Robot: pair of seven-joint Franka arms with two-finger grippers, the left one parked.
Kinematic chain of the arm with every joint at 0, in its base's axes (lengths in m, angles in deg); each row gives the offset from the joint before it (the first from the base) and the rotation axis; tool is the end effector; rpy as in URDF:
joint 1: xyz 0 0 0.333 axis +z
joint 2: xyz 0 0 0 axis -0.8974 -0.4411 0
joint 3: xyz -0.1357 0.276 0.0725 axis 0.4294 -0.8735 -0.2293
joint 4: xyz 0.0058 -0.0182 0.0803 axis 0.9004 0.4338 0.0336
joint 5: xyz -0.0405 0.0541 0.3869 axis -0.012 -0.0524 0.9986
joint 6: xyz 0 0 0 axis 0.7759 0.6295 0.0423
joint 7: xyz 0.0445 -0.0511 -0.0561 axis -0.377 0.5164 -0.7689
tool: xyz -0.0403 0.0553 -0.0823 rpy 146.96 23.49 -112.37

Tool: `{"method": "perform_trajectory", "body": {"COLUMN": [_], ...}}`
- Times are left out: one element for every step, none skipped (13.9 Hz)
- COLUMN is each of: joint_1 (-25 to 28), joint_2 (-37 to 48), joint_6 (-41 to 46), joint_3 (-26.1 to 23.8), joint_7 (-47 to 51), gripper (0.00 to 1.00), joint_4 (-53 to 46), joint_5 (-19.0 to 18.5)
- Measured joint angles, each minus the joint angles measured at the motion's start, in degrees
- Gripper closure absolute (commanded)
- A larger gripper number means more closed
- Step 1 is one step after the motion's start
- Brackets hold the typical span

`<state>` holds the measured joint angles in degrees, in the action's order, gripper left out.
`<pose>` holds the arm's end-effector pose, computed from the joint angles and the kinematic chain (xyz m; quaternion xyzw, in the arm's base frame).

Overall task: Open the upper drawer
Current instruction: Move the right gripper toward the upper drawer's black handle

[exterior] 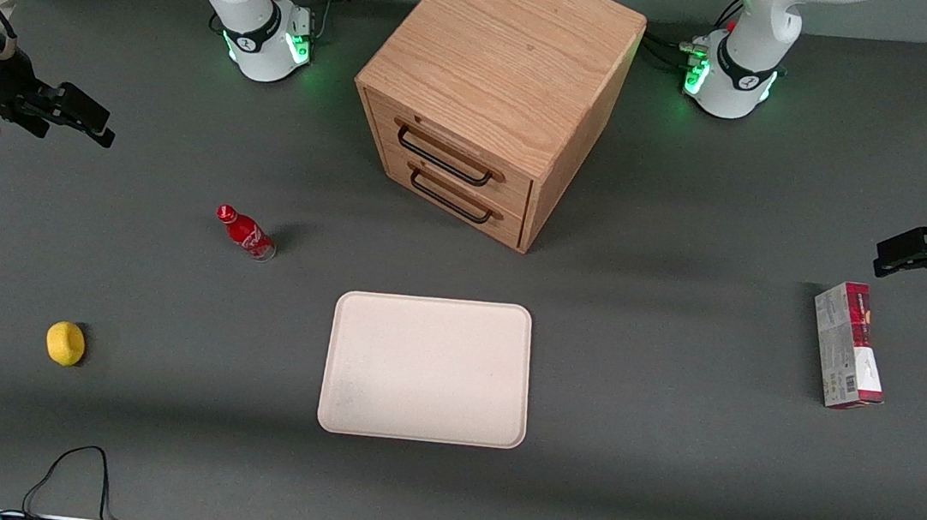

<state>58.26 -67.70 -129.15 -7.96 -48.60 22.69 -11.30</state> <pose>0.5049 0.0114 0.6122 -0.9983 0.0556 0.0134 0.0087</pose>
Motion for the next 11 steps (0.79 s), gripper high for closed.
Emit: {"method": "perform_trajectory", "body": {"joint_1": [0.0, 0.0, 0.0, 0.0, 0.0, 0.1, 0.1, 0.2, 0.3, 0.3, 0.5], "joint_2": [0.0, 0.0, -0.1, -0.4, -1.0, -2.3, -4.3, -6.4, -8.4, -10.4, -12.1], "joint_6": [0.3, 0.4, 0.4, 0.4, 0.3, 0.3, 0.3, 0.3, 0.3, 0.3, 0.3], "joint_3": [0.0, -0.2, -0.3, -0.4, -0.5, -1.0, -2.3, -4.2, -6.6, -9.9, -13.1], "joint_7": [0.0, 0.0, 0.1, 0.3, 0.4, 0.5, 0.9, 1.3, 1.4, 1.5, 1.7], "gripper": [0.00, 0.00, 0.00, 0.00, 0.00, 0.00, 0.00, 0.00, 0.00, 0.00, 0.00], "joint_4": [-0.1, -0.1, -0.1, -0.3, -1.0, -2.4, -4.6, -6.8, -8.9, -11.1, -12.8], "joint_5": [-0.5, -1.4, -1.7, -1.8, -1.8, -1.8, -1.6, -1.3, -1.2, -1.2, -1.2]}}
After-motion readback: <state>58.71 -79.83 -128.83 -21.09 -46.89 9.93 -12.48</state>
